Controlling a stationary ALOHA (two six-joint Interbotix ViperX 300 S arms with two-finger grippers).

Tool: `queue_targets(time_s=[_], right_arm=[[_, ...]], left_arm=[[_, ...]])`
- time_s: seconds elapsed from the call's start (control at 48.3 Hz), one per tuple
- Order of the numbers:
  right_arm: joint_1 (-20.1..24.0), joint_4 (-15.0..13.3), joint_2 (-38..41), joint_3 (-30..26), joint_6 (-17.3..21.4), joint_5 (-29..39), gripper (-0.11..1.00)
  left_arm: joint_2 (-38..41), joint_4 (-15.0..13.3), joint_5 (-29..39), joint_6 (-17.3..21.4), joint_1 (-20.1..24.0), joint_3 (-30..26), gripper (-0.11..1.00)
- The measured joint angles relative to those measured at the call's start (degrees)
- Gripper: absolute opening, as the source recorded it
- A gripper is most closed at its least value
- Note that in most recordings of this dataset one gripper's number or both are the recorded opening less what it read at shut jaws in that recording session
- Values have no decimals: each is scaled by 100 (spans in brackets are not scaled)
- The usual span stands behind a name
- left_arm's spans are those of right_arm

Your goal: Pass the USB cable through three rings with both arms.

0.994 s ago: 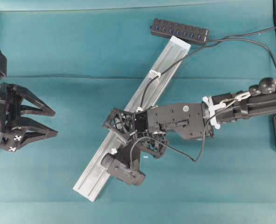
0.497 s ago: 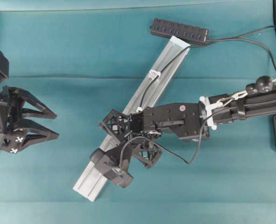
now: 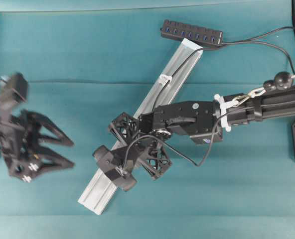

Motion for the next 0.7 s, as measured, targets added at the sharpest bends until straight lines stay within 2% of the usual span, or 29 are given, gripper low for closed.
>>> queue_targets(time_s=[0.331,0.518,0.704], right_arm=[[-18,114,-9,0,53,79,6],[-35,123,-18,0,255,79,6],[-35,123,-18,0,281,79,6]], left_arm=[[1441,0,-1020,-9,-18,-334,92],[2092,9,-1310,-9,-18,-501,91],[2549,9,-1529,0,-18,-668,91]])
